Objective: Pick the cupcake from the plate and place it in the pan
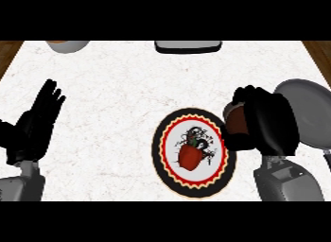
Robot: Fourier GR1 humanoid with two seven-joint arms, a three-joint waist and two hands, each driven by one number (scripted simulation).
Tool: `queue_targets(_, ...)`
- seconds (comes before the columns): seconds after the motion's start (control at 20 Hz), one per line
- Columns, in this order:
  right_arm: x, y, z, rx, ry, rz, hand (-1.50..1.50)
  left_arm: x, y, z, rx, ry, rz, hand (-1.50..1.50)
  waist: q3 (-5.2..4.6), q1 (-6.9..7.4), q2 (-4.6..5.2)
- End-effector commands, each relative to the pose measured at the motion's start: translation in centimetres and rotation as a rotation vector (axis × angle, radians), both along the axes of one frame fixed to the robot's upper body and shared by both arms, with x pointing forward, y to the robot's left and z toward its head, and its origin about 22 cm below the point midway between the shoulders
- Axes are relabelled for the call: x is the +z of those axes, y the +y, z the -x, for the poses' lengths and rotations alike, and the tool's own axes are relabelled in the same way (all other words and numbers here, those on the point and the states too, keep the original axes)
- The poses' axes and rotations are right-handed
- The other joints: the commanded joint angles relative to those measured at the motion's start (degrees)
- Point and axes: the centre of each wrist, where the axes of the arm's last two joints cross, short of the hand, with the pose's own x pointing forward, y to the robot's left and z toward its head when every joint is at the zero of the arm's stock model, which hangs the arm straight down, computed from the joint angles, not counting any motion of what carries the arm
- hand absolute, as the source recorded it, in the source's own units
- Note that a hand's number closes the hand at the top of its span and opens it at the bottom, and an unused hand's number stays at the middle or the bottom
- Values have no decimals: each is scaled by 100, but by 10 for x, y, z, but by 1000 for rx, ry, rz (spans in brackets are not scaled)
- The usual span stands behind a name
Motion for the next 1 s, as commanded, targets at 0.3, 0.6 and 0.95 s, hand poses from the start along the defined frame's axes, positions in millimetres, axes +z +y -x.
queue_targets(0.3,57,-28,23,-196,-126,-92,150,6,-17,8,-52,-12,5,0,10,231,71)
queue_targets(0.6,61,-107,7,-268,-186,-154,150,22,-9,-4,-29,-25,-13,0,14,223,76)
queue_targets(0.95,53,-176,-19,-318,-223,-215,150,-9,-12,-19,-45,-28,3,0,10,208,93)
